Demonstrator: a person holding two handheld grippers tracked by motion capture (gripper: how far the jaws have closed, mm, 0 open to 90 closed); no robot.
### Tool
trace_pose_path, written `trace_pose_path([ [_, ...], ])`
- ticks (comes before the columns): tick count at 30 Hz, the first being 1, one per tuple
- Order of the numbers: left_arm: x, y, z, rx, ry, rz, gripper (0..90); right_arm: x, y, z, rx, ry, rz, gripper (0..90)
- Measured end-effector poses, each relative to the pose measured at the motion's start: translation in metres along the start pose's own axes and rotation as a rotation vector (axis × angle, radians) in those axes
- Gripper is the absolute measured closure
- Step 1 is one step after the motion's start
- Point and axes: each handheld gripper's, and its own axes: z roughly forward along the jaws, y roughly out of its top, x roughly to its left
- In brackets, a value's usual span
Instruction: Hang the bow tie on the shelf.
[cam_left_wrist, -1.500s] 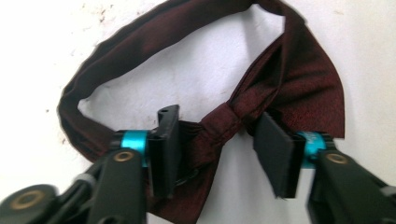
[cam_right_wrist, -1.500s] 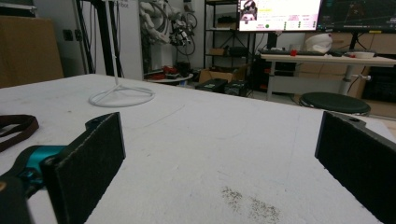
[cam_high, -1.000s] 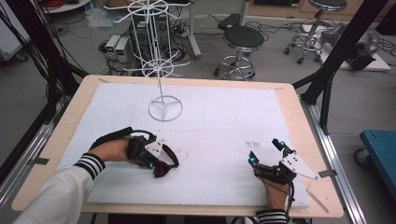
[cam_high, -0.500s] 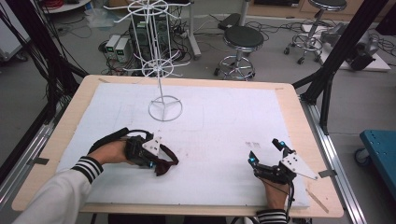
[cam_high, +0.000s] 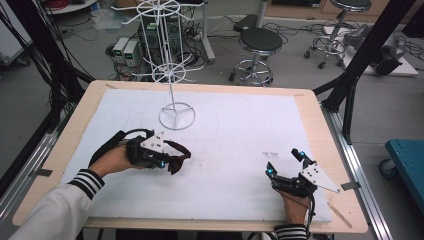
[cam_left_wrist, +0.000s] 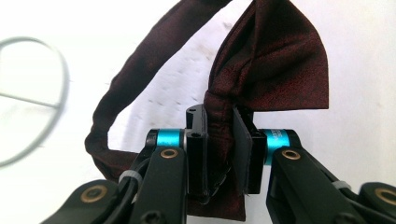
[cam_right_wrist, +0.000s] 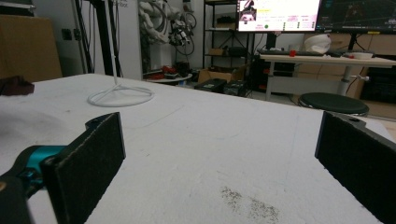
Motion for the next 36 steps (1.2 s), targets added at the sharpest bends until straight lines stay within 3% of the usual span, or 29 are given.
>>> trace_pose_path([
  [9, 0.005, 0.001, -0.016, -0.077, 0.108, -0.078, 76.5, 0.000, 0.000, 0.000, 0.000, -0.001, 0.000, 0.9],
  [15, 0.009, 0.000, -0.026, -0.136, 0.143, -0.128, 76.5, 0.000, 0.000, 0.000, 0.000, 0.000, 0.001, 0.9],
  [19, 0.010, 0.002, -0.033, -0.177, 0.188, -0.150, 76.5, 0.000, 0.000, 0.000, 0.000, -0.001, 0.000, 0.9],
  [28, 0.013, 0.003, -0.045, -0.269, 0.221, -0.212, 76.5, 0.000, 0.000, 0.000, 0.001, -0.001, 0.000, 0.9],
  [36, 0.017, 0.001, -0.059, -0.388, 0.304, -0.268, 76.5, 0.000, 0.000, 0.000, 0.000, 0.000, 0.001, 0.9],
])
